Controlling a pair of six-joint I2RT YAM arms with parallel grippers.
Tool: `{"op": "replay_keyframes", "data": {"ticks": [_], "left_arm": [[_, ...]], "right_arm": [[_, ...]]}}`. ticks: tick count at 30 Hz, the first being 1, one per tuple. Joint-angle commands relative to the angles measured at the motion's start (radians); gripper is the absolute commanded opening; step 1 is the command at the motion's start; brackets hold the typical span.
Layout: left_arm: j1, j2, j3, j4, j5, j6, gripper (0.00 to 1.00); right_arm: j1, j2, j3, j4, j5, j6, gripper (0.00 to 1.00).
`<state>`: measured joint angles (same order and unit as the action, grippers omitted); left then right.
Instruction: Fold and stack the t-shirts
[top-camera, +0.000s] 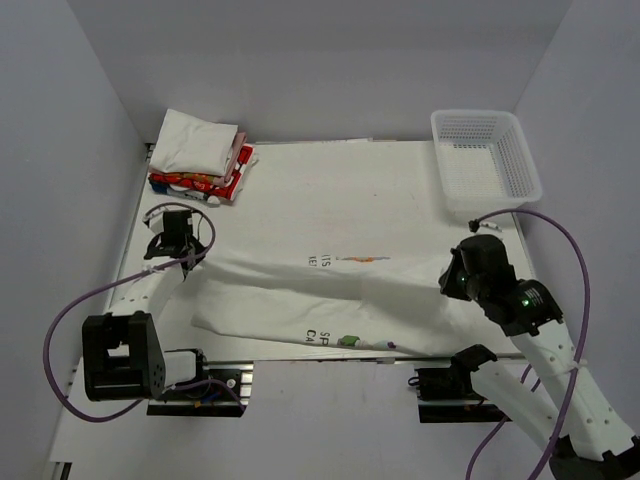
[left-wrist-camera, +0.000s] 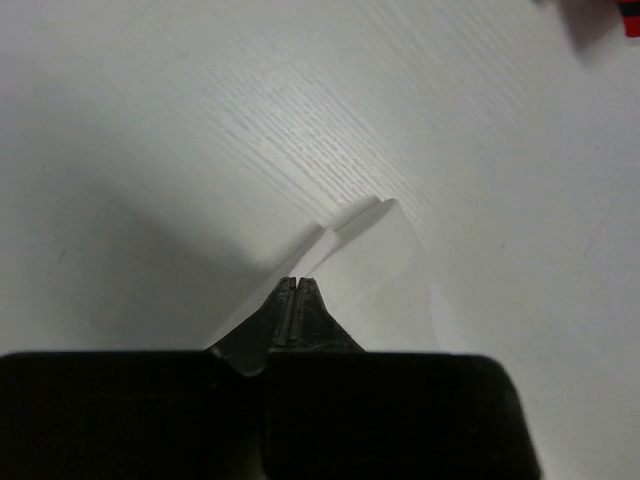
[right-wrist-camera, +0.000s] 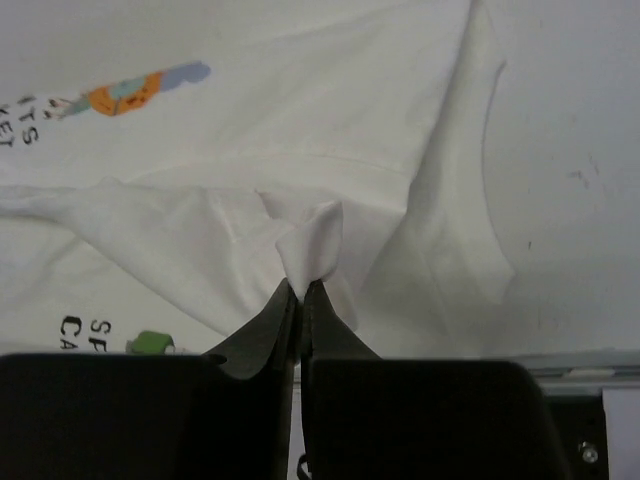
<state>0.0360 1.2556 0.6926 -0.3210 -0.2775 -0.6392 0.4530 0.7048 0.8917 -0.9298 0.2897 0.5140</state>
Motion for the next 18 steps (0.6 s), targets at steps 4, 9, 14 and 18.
{"op": "replay_keyframes", "data": {"ticks": [4, 9, 14, 18], "left_arm": [[0.016, 0.027, 0.045, -0.214, -0.172, -0.256, 0.15], [0.016, 0.201, 0.275, -0.617, -0.250, -0.457, 1.00], [0.016, 0.249, 0.416, -0.701, -0.181, -0.435, 1.00], [0.016, 0.133, 0.426, -0.578, -0.059, -0.304, 1.00]], "right_arm": [[0.001, -0.059, -0.163, -0.107, -0.128, 0.187, 0.16], [0.007, -0.141, -0.243, -0.131, -0.251, 0.221, 0.90], [0.001, -0.180, -0.201, -0.101, -0.271, 0.163, 0.90], [0.004, -0.143, -0.218, 0.083, -0.334, 0.089, 0.90]]}}
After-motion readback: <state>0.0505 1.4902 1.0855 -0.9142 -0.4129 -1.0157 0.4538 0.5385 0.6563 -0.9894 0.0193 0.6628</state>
